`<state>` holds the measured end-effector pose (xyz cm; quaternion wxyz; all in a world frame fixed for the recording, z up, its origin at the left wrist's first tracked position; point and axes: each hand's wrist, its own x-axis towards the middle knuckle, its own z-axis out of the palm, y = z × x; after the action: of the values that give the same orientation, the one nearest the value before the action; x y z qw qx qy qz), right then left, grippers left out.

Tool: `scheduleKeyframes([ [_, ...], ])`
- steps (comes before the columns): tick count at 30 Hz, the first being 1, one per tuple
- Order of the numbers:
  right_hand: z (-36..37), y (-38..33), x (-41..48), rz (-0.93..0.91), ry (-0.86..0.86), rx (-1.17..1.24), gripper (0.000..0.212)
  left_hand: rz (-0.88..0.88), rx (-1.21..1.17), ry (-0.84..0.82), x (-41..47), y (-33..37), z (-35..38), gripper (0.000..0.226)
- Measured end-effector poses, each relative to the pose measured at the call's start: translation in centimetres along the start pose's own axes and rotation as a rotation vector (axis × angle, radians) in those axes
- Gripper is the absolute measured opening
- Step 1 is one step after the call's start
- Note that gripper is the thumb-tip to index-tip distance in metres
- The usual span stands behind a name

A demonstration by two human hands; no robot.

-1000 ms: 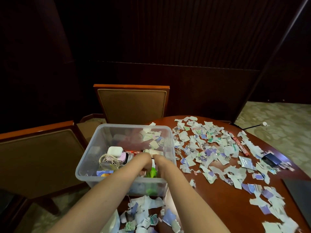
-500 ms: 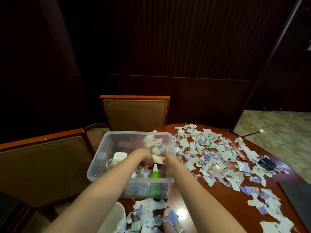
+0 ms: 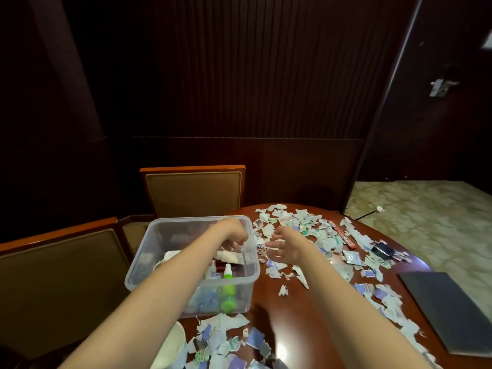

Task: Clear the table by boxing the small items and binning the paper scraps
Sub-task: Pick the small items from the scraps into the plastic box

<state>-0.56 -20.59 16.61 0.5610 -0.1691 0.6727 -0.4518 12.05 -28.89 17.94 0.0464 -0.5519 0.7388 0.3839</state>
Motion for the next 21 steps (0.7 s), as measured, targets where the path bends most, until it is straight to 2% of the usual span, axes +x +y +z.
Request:
scheduleKeyframes([
  [10, -7.0, 1.6, -0.8, 0.023, 0.116, 0.019, 0.014, 0.125, -0.033, 0.005, 0.1, 6.2, 4.2, 0.016],
  [13, -9.3, 2.4, -0.6, 0.043, 0.152, 0.033, 0.012, 0.127, -0.023, -0.027, 0.6, 7.7, 5.9, 0.021],
  [16, -11.9, 3.0, -0.3, 0.061, 0.208, 0.042, 0.015, 0.139, -0.007, -0.048, 1.5, 9.1, 7.7, 0.025],
  [19, -14.4, 3.6, 0.0, 0.094, 0.245, 0.037, 0.014, 0.168, 0.017, -0.061, 2.1, 10.6, 9.4, 0.018],
  [21, -15.9, 3.8, 0.0, 0.086, 0.262, 0.037, 0.021, 0.169, 0.025, -0.085, 2.6, 11.5, 10.6, 0.014],
])
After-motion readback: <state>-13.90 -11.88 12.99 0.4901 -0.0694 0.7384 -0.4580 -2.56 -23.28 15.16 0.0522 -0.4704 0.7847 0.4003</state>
